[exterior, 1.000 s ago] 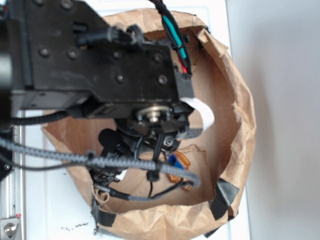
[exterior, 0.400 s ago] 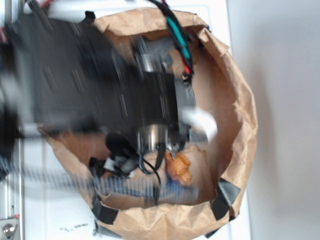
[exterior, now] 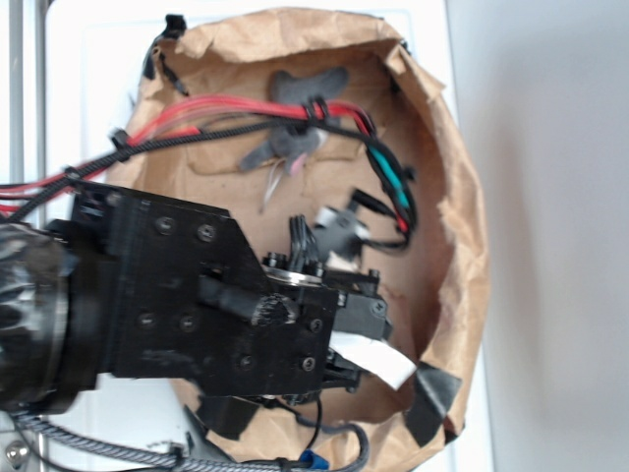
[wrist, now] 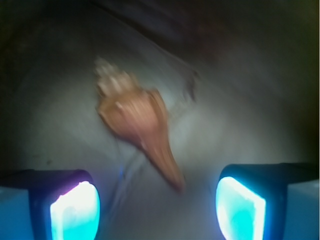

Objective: Grab the shell.

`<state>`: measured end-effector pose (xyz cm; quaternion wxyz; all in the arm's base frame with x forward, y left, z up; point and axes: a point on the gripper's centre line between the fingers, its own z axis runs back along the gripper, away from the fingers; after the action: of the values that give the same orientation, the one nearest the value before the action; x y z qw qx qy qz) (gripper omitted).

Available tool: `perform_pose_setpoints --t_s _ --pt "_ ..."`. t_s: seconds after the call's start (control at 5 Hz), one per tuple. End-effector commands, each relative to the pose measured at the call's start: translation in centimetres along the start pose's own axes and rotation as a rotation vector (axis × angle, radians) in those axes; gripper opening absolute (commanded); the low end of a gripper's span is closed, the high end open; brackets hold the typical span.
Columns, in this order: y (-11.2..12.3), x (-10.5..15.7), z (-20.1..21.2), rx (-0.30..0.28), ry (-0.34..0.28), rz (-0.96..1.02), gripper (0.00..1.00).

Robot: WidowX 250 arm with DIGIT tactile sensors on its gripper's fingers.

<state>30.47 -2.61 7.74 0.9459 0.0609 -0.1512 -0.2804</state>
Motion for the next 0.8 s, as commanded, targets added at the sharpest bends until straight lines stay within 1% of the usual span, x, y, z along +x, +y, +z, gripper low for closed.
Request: perform_pose_setpoints --t_s 0.0,0.2,0.4,0.6 --pt "2.0 3.0 0.4 -0.114 -0.088 0.010 1.00" --pt "2.5 3.7 -0.4 -0.123 -0.092 0.008 1.00" --pt "2.0 4.1 -2.6 -0.095 -0.049 -0.014 1.00" --pt "1.6 3.8 -3.1 -0.079 -0.042 -0.030 1.00"
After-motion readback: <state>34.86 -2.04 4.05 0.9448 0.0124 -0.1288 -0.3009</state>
